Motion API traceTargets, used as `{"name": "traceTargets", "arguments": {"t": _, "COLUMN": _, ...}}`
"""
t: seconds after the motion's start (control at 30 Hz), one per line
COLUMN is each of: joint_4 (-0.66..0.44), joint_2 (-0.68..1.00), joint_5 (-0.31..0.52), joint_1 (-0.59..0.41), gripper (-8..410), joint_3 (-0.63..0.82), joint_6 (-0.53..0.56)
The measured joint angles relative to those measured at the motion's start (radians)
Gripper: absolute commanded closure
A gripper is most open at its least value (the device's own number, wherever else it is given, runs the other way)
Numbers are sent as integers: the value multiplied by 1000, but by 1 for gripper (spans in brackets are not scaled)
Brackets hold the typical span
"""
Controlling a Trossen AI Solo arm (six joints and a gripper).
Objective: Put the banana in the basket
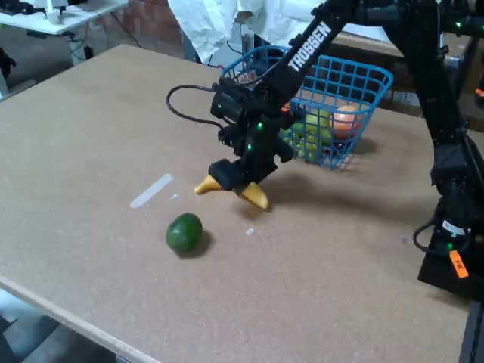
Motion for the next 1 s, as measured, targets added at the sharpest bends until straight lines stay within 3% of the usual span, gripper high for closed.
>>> {"name": "traceTargets", "arguments": {"t": 0.47, "joint_4": -4, "joint_2": -177, "joint_5": -31, "joint_1": 3, "gripper": 397, "joint_3": 2, "joint_6": 5}}
{"name": "traceTargets", "arguments": {"t": 0.73, "joint_4": 5, "joint_2": -345, "joint_5": -28, "joint_1": 3, "gripper": 398, "joint_3": 2, "joint_6": -48}}
{"name": "traceTargets", "arguments": {"t": 1.0, "joint_4": 24, "joint_2": -537, "joint_5": 39, "joint_1": 3, "gripper": 402, "joint_3": 2, "joint_6": -95}}
